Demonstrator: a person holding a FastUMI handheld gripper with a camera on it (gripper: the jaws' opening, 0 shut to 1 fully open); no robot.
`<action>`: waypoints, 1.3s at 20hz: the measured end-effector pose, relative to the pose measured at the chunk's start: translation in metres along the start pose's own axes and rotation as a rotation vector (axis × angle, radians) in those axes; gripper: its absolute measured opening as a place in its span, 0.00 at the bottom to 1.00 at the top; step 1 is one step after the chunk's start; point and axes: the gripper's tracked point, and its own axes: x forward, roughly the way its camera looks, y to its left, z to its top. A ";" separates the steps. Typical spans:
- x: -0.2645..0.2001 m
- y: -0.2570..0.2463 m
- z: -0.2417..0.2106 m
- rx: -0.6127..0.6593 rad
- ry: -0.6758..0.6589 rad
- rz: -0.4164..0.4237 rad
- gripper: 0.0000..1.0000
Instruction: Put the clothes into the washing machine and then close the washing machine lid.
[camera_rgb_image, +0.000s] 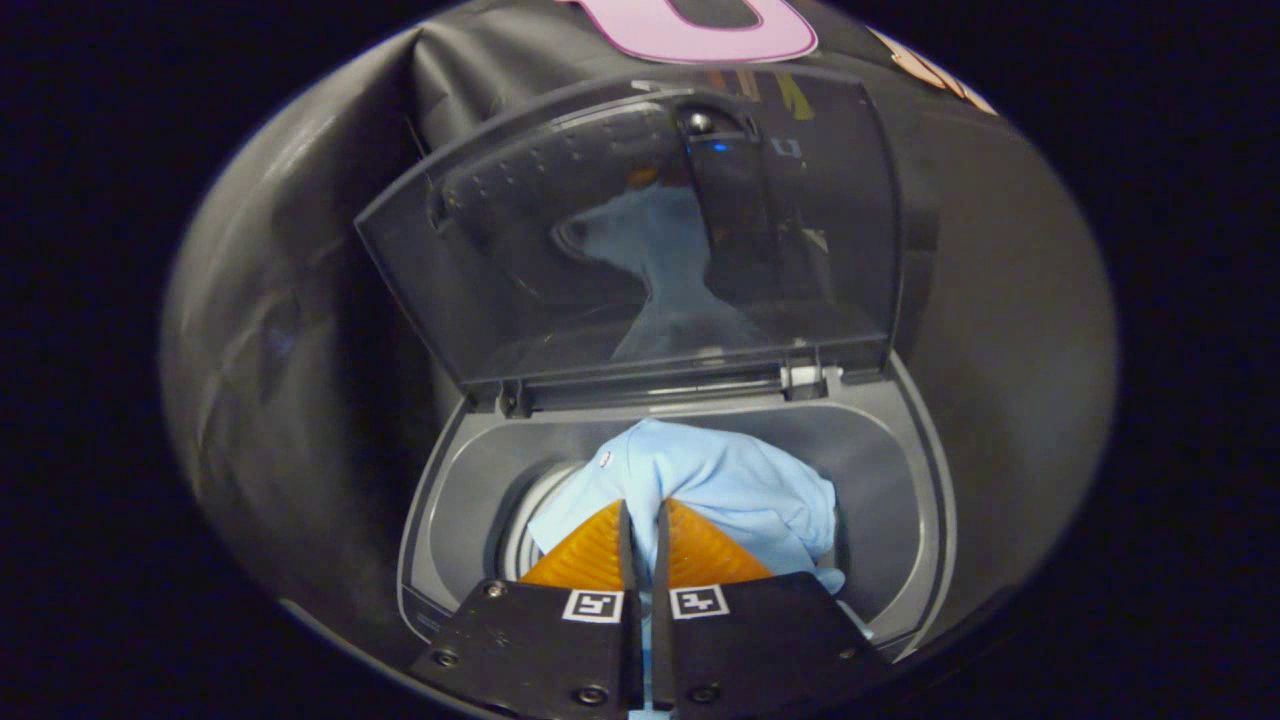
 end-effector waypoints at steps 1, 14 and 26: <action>0.003 -0.001 -0.005 -0.002 0.014 -0.002 0.04; 0.018 0.001 -0.031 -0.087 0.085 -0.037 0.18; -0.046 0.013 0.000 -0.195 -0.037 -0.080 1.00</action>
